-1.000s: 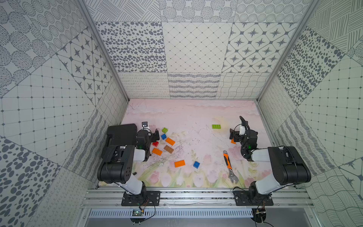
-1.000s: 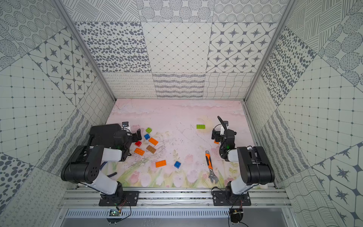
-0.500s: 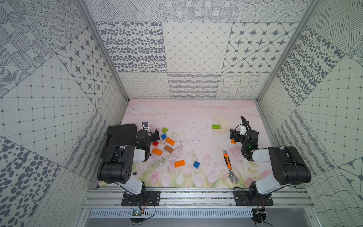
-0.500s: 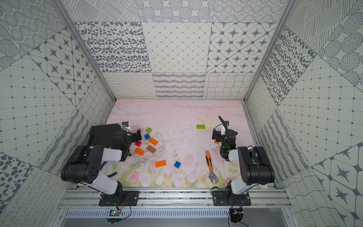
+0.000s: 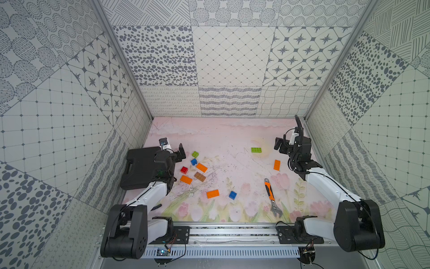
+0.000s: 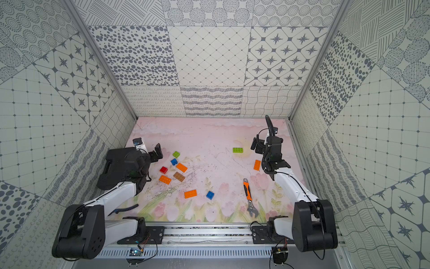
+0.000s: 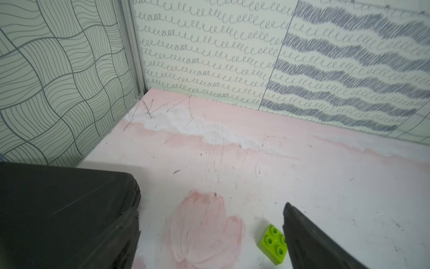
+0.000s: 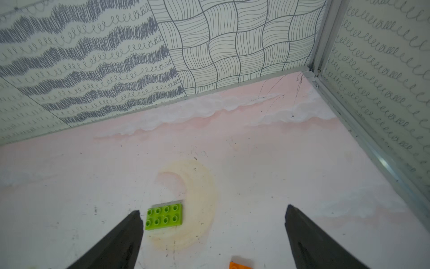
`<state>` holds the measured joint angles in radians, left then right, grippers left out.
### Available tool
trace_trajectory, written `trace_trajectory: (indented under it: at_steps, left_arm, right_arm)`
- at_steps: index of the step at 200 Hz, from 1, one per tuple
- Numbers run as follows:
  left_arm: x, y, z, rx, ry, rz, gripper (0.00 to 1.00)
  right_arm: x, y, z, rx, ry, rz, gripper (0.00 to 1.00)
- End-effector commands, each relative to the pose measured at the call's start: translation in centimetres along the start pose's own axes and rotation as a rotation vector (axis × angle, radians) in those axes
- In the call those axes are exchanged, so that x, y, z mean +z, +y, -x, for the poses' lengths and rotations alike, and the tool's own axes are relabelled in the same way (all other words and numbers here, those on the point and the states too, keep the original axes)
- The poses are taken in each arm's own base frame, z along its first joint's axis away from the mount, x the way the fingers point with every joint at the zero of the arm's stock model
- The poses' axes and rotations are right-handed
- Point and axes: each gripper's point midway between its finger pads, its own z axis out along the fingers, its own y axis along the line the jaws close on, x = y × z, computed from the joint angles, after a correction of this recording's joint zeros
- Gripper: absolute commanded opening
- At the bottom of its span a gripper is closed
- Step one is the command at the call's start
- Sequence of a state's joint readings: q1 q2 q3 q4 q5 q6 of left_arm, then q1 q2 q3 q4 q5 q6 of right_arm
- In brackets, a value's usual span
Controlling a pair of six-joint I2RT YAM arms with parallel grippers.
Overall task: Assemble the number 5 with lego
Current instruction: Pick up the lego brick from the center of the board.
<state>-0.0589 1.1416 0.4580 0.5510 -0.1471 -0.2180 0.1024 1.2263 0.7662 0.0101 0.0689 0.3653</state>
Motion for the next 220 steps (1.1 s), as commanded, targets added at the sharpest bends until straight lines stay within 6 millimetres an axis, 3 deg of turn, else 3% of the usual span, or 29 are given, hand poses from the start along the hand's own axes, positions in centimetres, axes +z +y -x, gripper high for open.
trace_trajectory:
  at_steps: [1, 12, 26, 53, 71, 95, 136, 153, 183, 200, 220]
  left_arm:
    - [-2.9, 1.4, -2.0, -0.355, 0.136, 0.084, 0.99]
    - [-3.5, 0.5, -1.8, -0.439, 0.123, 0.008, 0.99]
    - [-4.1, -2.8, -1.6, -0.484, 0.169, -0.179, 0.99]
    - [-5.2, -7.6, -3.6, -0.529, 0.405, -0.359, 0.99]
    - [-6.3, -10.5, -6.1, -0.451, 0.518, -0.391, 0.99]
    - [-8.0, -13.7, -9.0, -0.311, 0.603, -0.428, 0.99]
    - [-10.2, -17.7, -12.3, -0.164, 0.675, -0.486, 0.99]
    - [-11.0, -18.3, -13.5, -0.112, 0.710, -0.481, 0.99]
    - [-12.3, -17.4, -14.6, -0.109, 0.752, -0.425, 0.99]
    - [-13.2, -16.0, -14.8, -0.124, 0.769, -0.386, 0.99]
    - [-13.9, -12.6, -14.9, -0.173, 0.767, -0.231, 0.99]
  right_arm:
    - [-1.9, 1.3, -6.5, 0.211, 0.306, 0.085, 0.99]
    - [-2.9, 3.4, -7.3, 0.252, 0.351, 0.209, 0.98]
    - [-3.9, 5.2, -8.7, 0.285, 0.420, 0.318, 0.94]
    - [-5.4, 6.8, -12.1, 0.178, 0.577, 0.319, 0.86]
    - [-6.1, 9.0, -14.6, 0.054, 0.650, 0.302, 0.84]
    - [-6.1, 8.9, -16.8, -0.116, 0.679, 0.146, 0.85]
    - [-7.3, 11.0, -20.7, -0.033, 0.800, 0.210, 0.84]
    - [-8.4, 12.9, -21.8, -0.026, 0.833, 0.299, 0.85]
    - [-10.8, 16.2, -24.1, -0.105, 0.914, 0.386, 0.84]
    - [-11.8, 17.7, -25.4, -0.179, 0.931, 0.414, 0.82]
    - [-12.4, 19.2, -26.3, -0.239, 0.940, 0.439, 0.78]
